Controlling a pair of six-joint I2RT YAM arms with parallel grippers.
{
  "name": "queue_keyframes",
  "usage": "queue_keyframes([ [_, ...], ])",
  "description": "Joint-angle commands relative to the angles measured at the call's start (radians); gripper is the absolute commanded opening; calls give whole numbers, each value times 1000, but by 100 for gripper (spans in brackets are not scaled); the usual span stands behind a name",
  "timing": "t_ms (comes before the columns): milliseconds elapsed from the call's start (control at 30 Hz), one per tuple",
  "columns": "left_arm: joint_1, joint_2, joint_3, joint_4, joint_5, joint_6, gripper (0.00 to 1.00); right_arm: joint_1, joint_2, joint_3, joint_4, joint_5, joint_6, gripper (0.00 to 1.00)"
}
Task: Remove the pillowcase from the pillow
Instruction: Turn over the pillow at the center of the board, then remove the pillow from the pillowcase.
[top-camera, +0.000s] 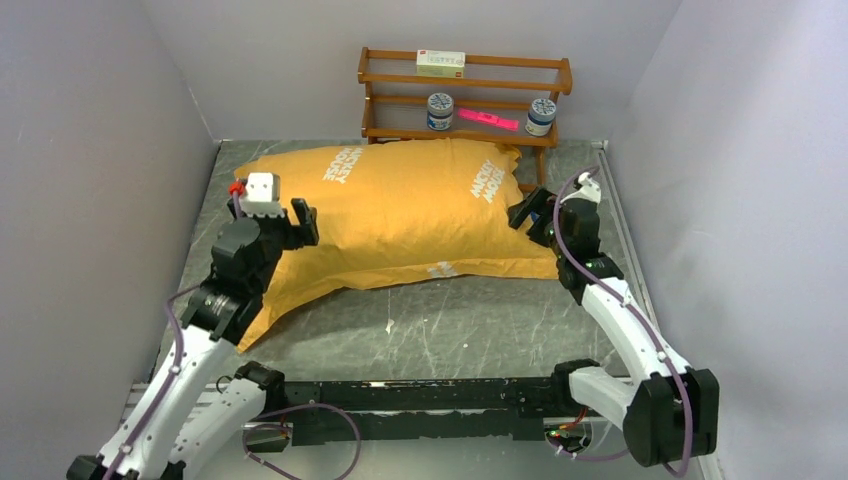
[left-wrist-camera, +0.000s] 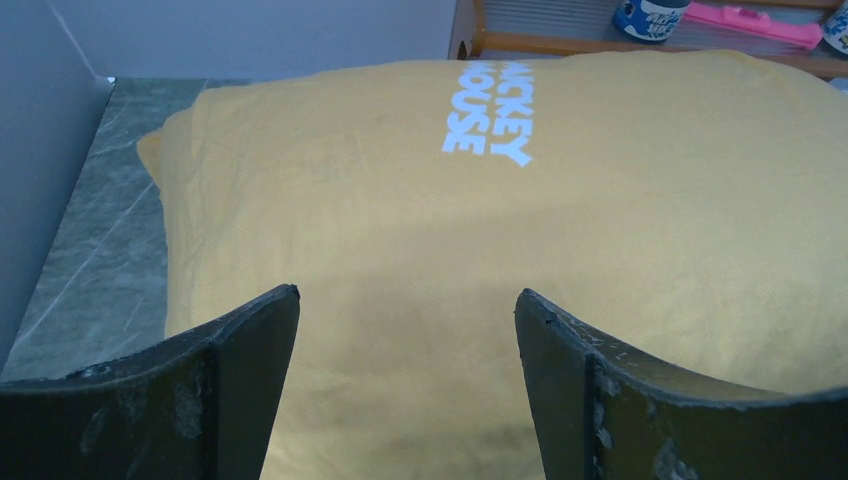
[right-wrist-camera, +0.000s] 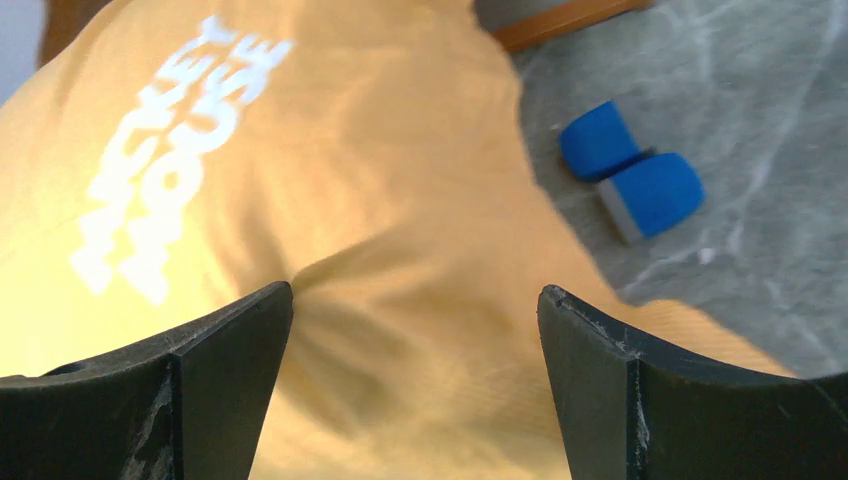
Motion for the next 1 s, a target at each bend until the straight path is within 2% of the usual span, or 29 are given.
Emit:
queue_keyframes([
  [0,-3,132,131,-61,-8,-28,84,81,-70,-23,45,-77,-8,95],
  [167,11,301,286,-112,22,-10,85,178,-138,-67,45,-98,28,95],
  [300,45,436,382,-91,76,13,85,247,-200,-117,86,-110,83,95],
  [533,176,732,599,-91,242,34,86,317,-271,-251,211,-122,263,95],
  [667,214,909,752,-125,321,46,86,349,-256,-290,304,-120,373,95],
  [733,226,978,832,-150,368,53,90,375,-253,-304,329,-99,411,95],
  [967,241,1159,1008,-222,556,122,91,424,-176,-282,350,-60,390,97],
])
